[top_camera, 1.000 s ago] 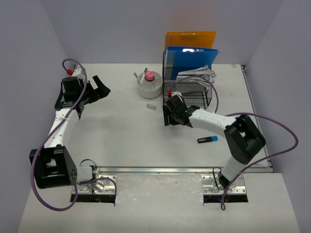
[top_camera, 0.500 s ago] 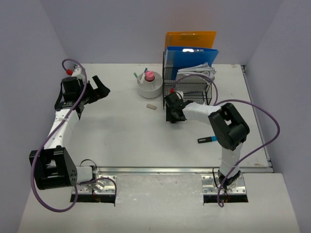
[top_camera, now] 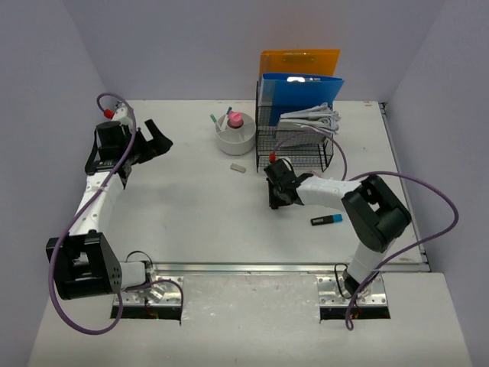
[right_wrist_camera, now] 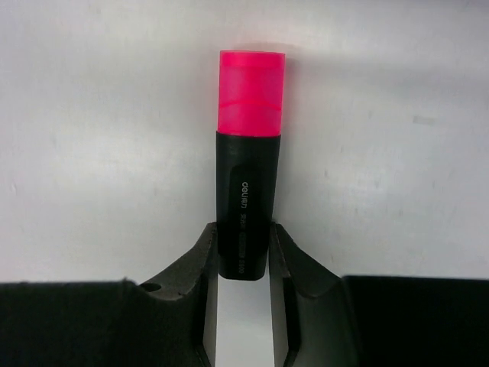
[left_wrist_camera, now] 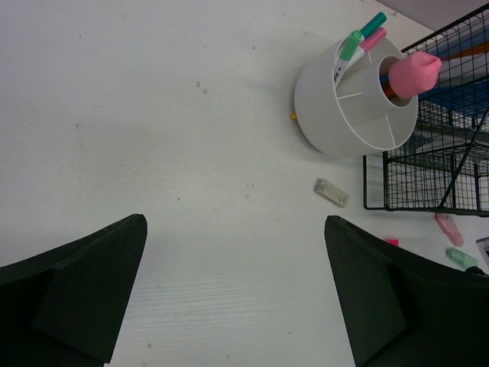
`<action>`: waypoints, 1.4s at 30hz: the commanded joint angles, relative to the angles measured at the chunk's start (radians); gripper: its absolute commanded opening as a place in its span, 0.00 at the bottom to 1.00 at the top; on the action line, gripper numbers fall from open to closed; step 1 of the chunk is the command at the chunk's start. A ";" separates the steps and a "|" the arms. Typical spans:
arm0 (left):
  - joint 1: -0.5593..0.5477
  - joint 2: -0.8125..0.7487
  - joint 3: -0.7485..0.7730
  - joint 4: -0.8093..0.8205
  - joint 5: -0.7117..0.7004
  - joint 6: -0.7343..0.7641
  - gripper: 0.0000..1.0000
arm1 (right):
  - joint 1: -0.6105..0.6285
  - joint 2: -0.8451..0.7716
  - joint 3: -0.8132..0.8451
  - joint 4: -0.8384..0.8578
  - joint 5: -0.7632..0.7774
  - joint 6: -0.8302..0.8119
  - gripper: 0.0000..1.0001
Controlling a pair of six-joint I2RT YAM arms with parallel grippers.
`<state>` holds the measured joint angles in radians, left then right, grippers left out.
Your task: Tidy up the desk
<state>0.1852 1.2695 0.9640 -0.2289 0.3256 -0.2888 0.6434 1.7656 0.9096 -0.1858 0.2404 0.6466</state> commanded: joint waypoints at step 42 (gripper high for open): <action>-0.380 0.144 -0.061 0.468 0.501 -0.321 0.39 | 0.267 -0.205 0.191 0.310 -0.039 -0.639 0.00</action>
<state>-0.1878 1.4012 0.8715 0.1292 0.7794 -0.5457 0.8985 1.5655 1.0557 0.0529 0.1825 0.0247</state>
